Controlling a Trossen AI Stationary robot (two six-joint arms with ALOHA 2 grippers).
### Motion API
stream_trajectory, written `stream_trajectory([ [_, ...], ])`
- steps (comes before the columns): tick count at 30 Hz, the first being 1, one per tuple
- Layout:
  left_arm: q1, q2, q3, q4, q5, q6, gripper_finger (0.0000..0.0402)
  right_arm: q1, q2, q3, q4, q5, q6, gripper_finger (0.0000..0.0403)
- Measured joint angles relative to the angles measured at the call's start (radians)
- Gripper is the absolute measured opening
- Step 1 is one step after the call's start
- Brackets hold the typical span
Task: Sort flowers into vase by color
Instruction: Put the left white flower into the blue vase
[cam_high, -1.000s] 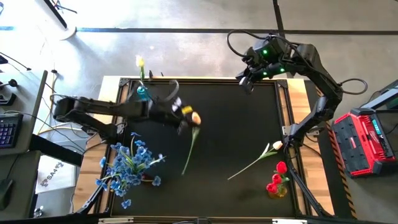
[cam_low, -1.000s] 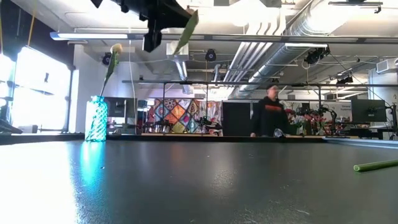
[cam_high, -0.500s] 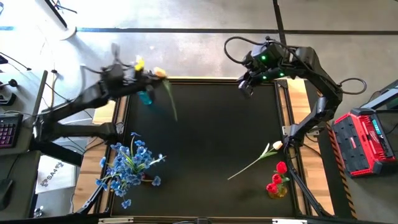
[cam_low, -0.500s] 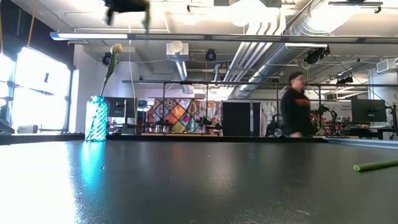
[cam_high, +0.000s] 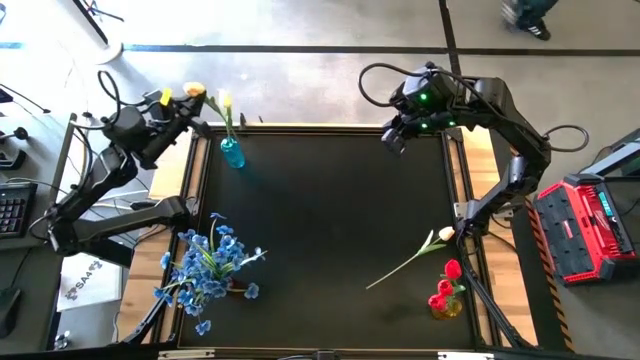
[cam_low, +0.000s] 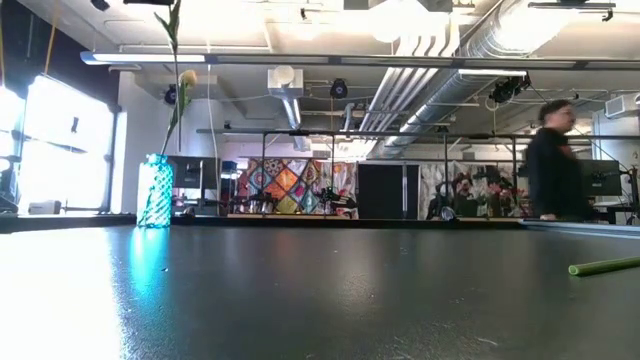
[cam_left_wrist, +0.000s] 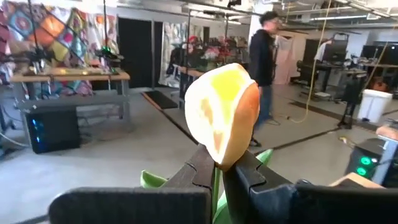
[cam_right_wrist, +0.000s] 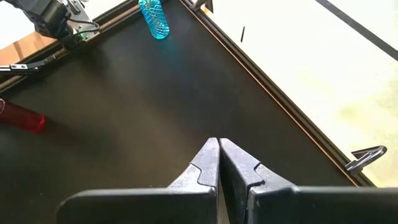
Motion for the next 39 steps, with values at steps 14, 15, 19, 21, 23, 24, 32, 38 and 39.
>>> stream_trajectory([
  [14,0.076,0.025,0.0,-0.022,-0.045,0.087,0.0004,0.0,0.0,0.0,0.0,0.018,0.038,0.0],
  [15,0.078,0.032,0.0,-0.026,-0.044,0.094,0.0004,0.0,0.0,0.0,0.0,0.02,0.042,0.0],
  [19,0.082,0.058,0.0,-0.044,-0.042,0.092,0.0004,0.0,0.0,0.0,0.0,0.027,0.046,0.0],
  [21,0.082,0.071,0.0,-0.059,-0.042,0.072,0.0004,0.0,0.0,0.0,0.0,0.027,0.049,0.0],
  [23,0.082,0.084,0.0,-0.071,-0.043,0.035,0.0006,0.0,0.0,0.0,0.0,0.027,0.049,0.0],
  [24,0.082,0.09,0.0,-0.077,-0.046,0.012,0.0009,0.0,0.0,0.0,0.0,0.027,0.049,0.0],
  [32,0.082,0.143,0.0,-0.222,-0.09,-0.114,0.0099,0.0,0.0,0.0,-0.042,0.032,0.08,0.0],
  [38,0.082,0.14,0.003,-0.312,-0.109,-0.194,0.017,0.006,-0.017,-0.095,-0.083,0.155,0.187,0.0],
  [39,0.082,0.14,0.013,-0.344,-0.094,-0.204,0.0178,0.006,-0.018,-0.124,-0.074,0.158,0.208,0.0],
])
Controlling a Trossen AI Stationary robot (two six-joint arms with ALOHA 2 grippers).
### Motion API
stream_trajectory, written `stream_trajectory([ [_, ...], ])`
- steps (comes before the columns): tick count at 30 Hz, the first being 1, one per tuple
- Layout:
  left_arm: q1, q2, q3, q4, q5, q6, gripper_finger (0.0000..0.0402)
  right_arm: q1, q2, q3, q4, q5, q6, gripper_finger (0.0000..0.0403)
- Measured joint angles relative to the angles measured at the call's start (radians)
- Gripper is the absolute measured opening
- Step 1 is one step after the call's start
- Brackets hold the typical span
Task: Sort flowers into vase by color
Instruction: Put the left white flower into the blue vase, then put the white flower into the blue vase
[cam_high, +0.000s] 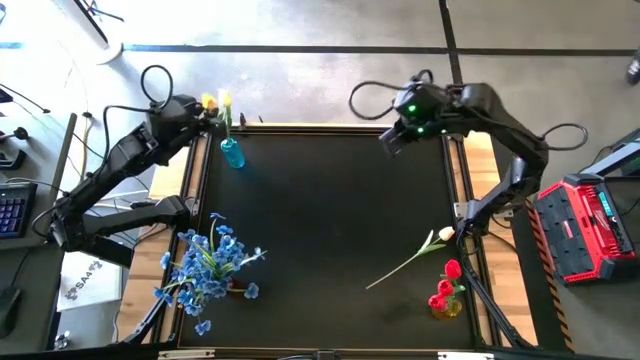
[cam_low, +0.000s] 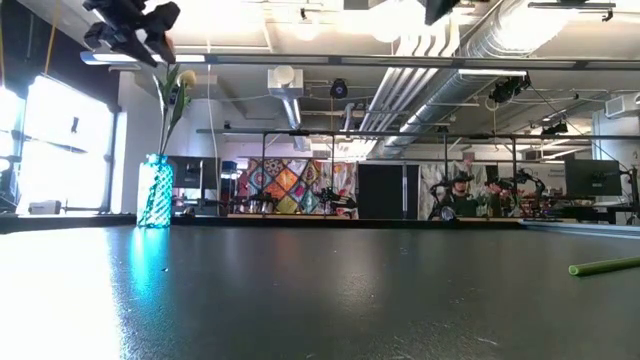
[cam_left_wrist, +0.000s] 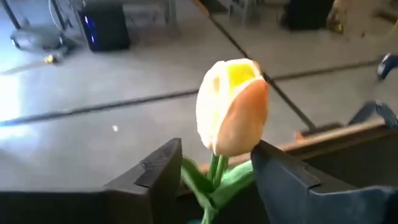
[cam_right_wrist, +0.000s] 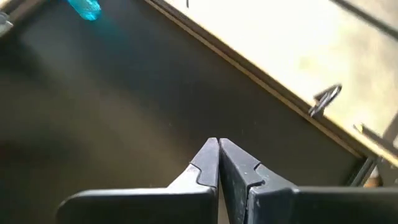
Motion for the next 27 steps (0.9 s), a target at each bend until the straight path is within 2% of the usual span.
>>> stream_trajectory([
  [4,0.005,0.025,0.073,-0.193,0.03,-0.063,0.0205,0.001,-0.006,-0.128,0.025,-0.004,0.07,0.0006],
  [8,0.005,0.037,0.133,-0.298,0.057,-0.091,0.0226,0.001,-0.006,-0.254,0.119,-0.041,0.08,0.0037],
  [13,0.005,0.025,0.218,-0.31,0.147,-0.092,0.0229,0.001,-0.006,-0.417,0.326,-0.165,0.1,0.0102],
  [17,0.005,0.032,0.298,-0.34,0.228,-0.022,0.0221,0.002,-0.006,-0.556,0.485,-0.259,0.167,0.0148],
  [22,0.005,0.056,0.349,-0.35,0.312,0.045,0.0212,0.019,-0.006,-0.705,0.599,-0.27,0.289,0.0184],
  [27,-0.019,0.092,0.378,-0.35,0.346,0.095,0.0212,0.059,-0.006,-0.784,0.641,-0.266,0.414,0.0192],
])
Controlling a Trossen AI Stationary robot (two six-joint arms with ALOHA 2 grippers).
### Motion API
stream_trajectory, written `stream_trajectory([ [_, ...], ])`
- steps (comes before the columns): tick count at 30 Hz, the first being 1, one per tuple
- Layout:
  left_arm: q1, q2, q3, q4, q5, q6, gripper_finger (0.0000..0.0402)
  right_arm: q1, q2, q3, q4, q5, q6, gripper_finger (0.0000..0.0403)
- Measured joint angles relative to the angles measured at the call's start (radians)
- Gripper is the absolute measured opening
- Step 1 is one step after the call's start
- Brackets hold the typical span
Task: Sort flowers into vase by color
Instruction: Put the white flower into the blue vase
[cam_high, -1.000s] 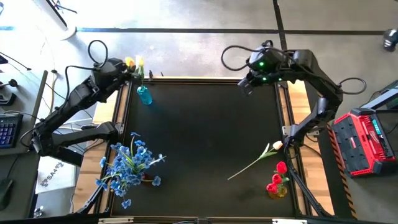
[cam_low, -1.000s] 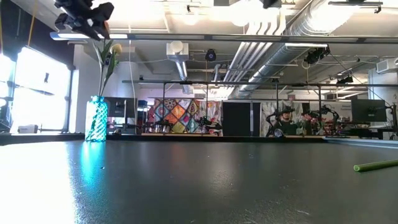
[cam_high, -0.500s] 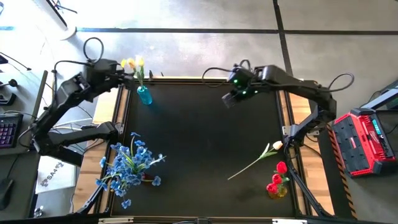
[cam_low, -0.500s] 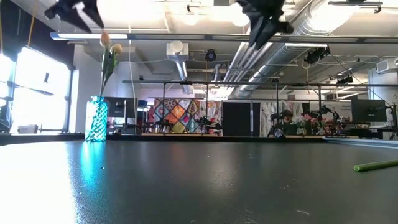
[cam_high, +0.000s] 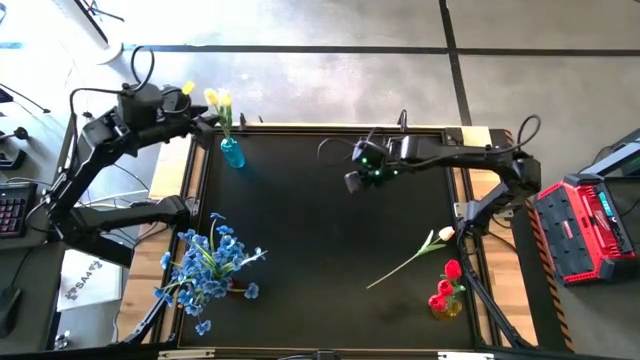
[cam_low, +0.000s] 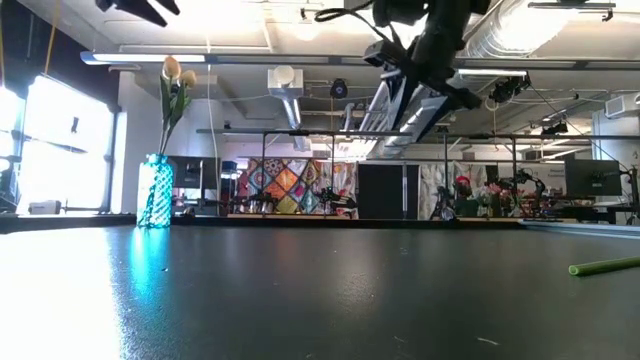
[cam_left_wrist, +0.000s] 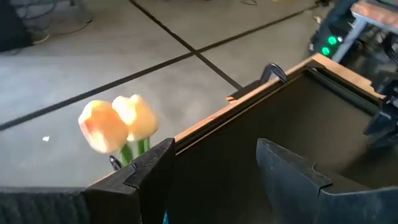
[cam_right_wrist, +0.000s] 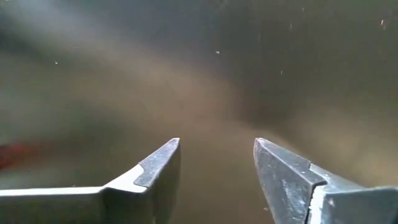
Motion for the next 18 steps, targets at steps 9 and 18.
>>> stream_trajectory([
  [9,-0.05,0.111,0.075,0.004,0.031,0.096,0.0211,0.12,0.0,-0.013,0.009,0.071,0.25,0.0193],
  [18,-0.047,0.166,0.122,0.022,0.156,0.216,0.0211,0.291,0.0,-0.013,-0.073,0.221,0.576,0.0193],
])
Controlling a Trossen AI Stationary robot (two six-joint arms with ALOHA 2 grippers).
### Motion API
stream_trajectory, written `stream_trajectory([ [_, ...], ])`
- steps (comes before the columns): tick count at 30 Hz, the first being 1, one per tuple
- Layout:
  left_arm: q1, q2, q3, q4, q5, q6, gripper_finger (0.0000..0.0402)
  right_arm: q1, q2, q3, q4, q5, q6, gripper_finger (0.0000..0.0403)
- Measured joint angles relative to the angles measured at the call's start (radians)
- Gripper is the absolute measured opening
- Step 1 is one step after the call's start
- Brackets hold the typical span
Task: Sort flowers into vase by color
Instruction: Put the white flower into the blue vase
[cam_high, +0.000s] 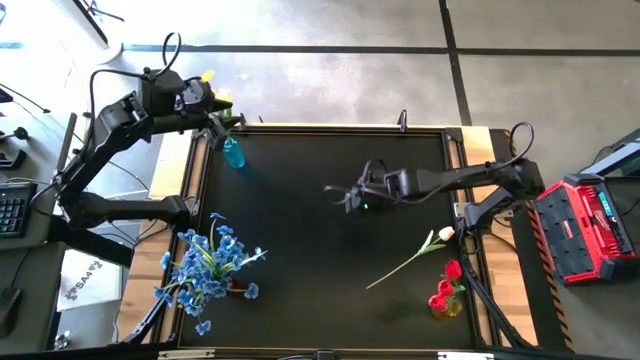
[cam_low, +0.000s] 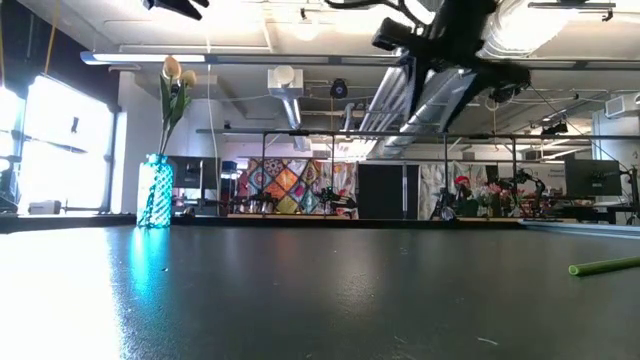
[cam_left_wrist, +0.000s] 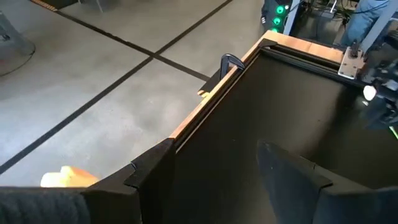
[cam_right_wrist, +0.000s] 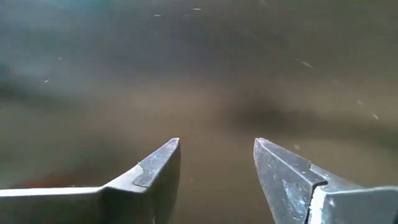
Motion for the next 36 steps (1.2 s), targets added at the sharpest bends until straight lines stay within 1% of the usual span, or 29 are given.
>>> stream_trajectory([
  [4,0.0,0.017,0.008,0.007,0.0,0.004,0.0211,0.069,0.0,0.0,-0.098,0.063,0.186,0.0193],
  [7,-0.002,0.02,0.008,0.006,0.001,0.004,0.0211,0.114,0.0,0.0,-0.205,0.079,0.341,0.0193],
  [12,-0.003,0.02,0.008,0.006,0.04,-0.024,0.0211,0.184,0.0,0.0,-0.33,0.032,0.527,0.0193],
  [15,-0.003,0.019,0.008,0.006,0.047,-0.044,0.0211,0.228,0.0,-0.033,-0.338,0.0,0.634,0.0193],
  [18,-0.005,0.019,0.008,0.003,0.051,-0.054,0.0211,0.277,0.0,-0.094,-0.317,-0.044,0.73,0.0193],
  [22,-0.018,0.019,0.008,0.002,0.079,-0.077,0.0211,0.328,0.001,-0.187,-0.208,-0.159,0.775,0.0193],
  [27,-0.027,0.019,0.008,0.002,0.08,-0.076,0.0211,0.36,0.0,-0.291,-0.028,-0.206,0.782,0.0193],
  [29,-0.027,0.019,0.008,0.002,0.078,-0.069,0.0211,0.367,0.0,-0.324,-0.02,-0.222,0.771,0.0193],
  [33,-0.027,0.02,0.008,0.002,0.078,-0.068,0.0211,0.386,0.0,-0.367,-0.082,-0.284,0.784,0.0193],
  [36,-0.027,0.02,0.008,0.002,0.077,-0.067,0.0211,0.391,0.0,-0.396,-0.076,-0.315,0.791,0.0193],
])
